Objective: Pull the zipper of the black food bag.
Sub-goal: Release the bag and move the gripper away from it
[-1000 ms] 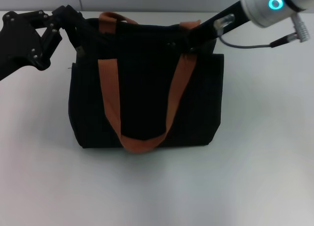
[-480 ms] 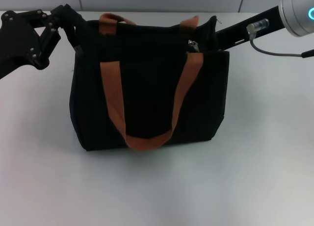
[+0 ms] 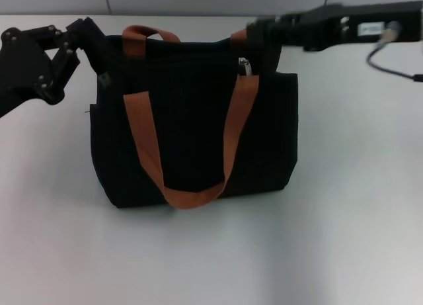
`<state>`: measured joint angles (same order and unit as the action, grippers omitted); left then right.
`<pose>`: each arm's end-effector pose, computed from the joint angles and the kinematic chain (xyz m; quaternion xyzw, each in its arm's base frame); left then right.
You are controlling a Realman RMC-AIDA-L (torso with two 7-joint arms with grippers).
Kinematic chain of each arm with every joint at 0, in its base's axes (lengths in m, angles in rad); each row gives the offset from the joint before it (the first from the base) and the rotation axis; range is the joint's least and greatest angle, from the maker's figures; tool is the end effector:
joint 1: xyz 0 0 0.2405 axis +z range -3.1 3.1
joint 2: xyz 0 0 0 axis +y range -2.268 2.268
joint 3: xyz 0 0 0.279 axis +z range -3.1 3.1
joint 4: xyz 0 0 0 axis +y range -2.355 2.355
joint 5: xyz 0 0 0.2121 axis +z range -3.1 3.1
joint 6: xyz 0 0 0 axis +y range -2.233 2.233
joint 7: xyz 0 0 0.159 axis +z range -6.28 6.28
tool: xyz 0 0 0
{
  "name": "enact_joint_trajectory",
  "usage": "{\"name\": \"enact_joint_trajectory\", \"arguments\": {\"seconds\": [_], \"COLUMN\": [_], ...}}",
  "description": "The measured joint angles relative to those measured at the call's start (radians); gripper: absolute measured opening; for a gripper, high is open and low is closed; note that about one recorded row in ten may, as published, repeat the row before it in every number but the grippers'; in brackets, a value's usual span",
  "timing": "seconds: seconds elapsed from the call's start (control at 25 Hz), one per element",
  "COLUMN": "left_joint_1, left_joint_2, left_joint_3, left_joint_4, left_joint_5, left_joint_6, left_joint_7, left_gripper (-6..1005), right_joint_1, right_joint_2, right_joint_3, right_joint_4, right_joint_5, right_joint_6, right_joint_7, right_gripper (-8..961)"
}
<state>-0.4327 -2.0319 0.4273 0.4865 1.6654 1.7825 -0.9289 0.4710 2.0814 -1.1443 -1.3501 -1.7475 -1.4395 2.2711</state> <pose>-0.2896 0.3211 0.0431 -0.8464 -0.0760 -0.4319 0.3022 0.1354 0.3670 0.0226 -0.9141 0.2904 0.2678 0.0912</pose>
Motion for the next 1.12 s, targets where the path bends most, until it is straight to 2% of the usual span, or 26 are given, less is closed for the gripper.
{"name": "enact_joint_trajectory", "arguments": {"seconds": [0.04, 0.08, 0.12, 0.24, 0.28, 0.32, 0.44, 0.48, 0.6, 0.68, 0.8, 0.88, 1.04, 1.08, 1.12], "left_joint_1": [0.004, 0.007, 0.009, 0.012, 0.013, 0.013, 0.013, 0.012, 0.011, 0.014, 0.021, 0.025, 0.028, 0.04, 0.051], "left_joint_2": [0.001, 0.001, 0.001, 0.003, 0.004, 0.004, 0.005, 0.005, 0.005, 0.009, 0.013, 0.02, 0.026, 0.049, 0.077], "left_joint_3": [0.002, 0.003, 0.003, 0.005, 0.006, 0.007, 0.009, 0.011, 0.011, 0.012, 0.014, 0.016, 0.016, 0.016, 0.015], "left_joint_4": [0.0, 0.0, -0.001, -0.002, -0.003, -0.003, -0.003, 0.0, 0.001, 0.0, 0.009, 0.029, 0.047, 0.114, 0.156], "left_joint_5": [0.001, 0.001, 0.003, 0.016, 0.025, 0.032, 0.053, 0.072, 0.093, 0.099, 0.108, 0.135, 0.158, 0.221, 0.234], "left_joint_6": [0.001, 0.001, 0.001, -0.001, -0.002, -0.002, -0.006, -0.013, -0.023, -0.027, -0.028, -0.028, -0.024, 0.024, 0.097], "left_joint_7": [-0.007, -0.016, -0.022, -0.048, -0.059, -0.067, -0.084, -0.096, -0.115, -0.134, -0.165, -0.216, -0.25, -0.344, -0.415], "left_gripper": [120, 121, 121, 122, 123, 123, 124, 124, 126, 126, 127, 128, 130, 130, 364], "right_joint_1": [-0.011, -0.027, -0.027, -0.041, -0.046, -0.046, -0.052, -0.053, -0.053, -0.055, -0.056, -0.057, -0.057, -0.057, -0.056], "right_joint_2": [0.0, -0.002, -0.002, -0.007, -0.021, -0.021, -0.056, -0.076, -0.081, -0.07, -0.06, -0.047, -0.04, -0.035, -0.033], "right_joint_3": [0.032, 0.101, 0.101, 0.213, 0.279, 0.279, 0.305, 0.303, 0.303, 0.309, 0.308, 0.304, 0.308, 0.309, 0.309], "right_joint_4": [0.047, 0.139, 0.139, 0.285, 0.381, 0.381, 0.534, 0.634, 0.698, 0.763, 0.778, 0.784, 0.791, 0.791, 0.791], "right_joint_5": [0.071, 0.173, 0.173, 0.266, 0.267, 0.267, 0.2, 0.116, 0.022, -0.118, -0.155, -0.169, -0.17, -0.17, -0.17], "right_joint_6": [-0.032, -0.13, -0.13, -0.343, -0.482, -0.482, -0.598, -0.623, -0.617, -0.556, -0.508, -0.458, -0.438, -0.433, -0.429], "right_joint_7": [-0.089, -0.252, -0.252, -0.473, -0.595, -0.595, -0.769, -0.903, -1.014, -1.143, -1.165, -1.169, -1.171, -1.172, -1.173], "right_gripper": [209, 250, 292, 401, 434, 467, 556, 579, 646, 691, 758, 763, 764, 765, 765]}}
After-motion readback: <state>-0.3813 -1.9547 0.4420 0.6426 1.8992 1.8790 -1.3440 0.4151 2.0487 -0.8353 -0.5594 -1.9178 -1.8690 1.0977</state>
